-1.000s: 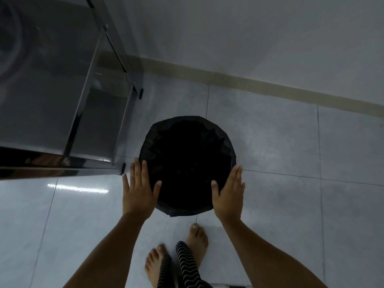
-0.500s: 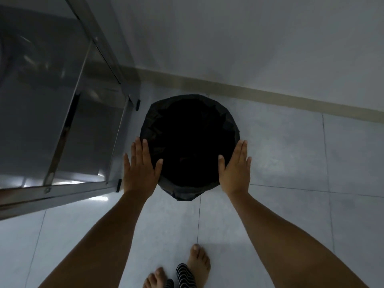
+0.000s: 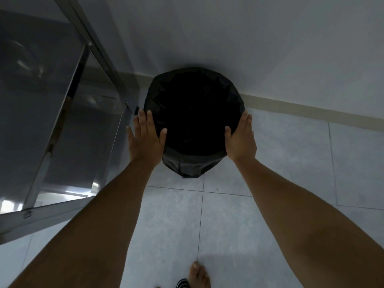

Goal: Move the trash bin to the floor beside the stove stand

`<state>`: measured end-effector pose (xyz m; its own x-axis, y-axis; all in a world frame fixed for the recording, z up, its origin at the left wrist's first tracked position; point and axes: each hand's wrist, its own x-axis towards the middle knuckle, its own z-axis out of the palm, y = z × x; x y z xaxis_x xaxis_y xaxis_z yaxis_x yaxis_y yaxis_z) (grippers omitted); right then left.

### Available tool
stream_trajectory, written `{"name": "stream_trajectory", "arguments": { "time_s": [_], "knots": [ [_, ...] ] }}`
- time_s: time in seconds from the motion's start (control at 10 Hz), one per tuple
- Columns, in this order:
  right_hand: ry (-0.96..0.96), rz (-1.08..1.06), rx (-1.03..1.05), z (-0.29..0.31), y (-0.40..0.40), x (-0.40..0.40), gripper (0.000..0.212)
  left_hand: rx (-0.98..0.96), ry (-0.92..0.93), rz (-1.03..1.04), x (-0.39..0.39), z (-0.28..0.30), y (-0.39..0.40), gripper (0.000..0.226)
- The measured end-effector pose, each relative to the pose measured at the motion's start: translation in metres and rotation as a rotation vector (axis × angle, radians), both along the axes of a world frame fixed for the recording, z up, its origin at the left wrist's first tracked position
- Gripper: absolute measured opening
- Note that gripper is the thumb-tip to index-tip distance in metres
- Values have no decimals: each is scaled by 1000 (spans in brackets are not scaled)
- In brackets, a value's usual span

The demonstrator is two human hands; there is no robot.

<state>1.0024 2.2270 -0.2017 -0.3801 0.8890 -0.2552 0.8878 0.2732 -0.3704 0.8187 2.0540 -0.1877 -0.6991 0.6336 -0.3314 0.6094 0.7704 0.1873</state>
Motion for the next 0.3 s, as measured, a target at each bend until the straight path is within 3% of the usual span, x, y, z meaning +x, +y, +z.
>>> {"name": "stream_trajectory", "arguments": {
  "time_s": [0.3],
  "knots": [
    [-223, 196, -142, 64, -11, 17, 83, -123, -150, -7, 14, 56, -24, 77]
  ]
}}
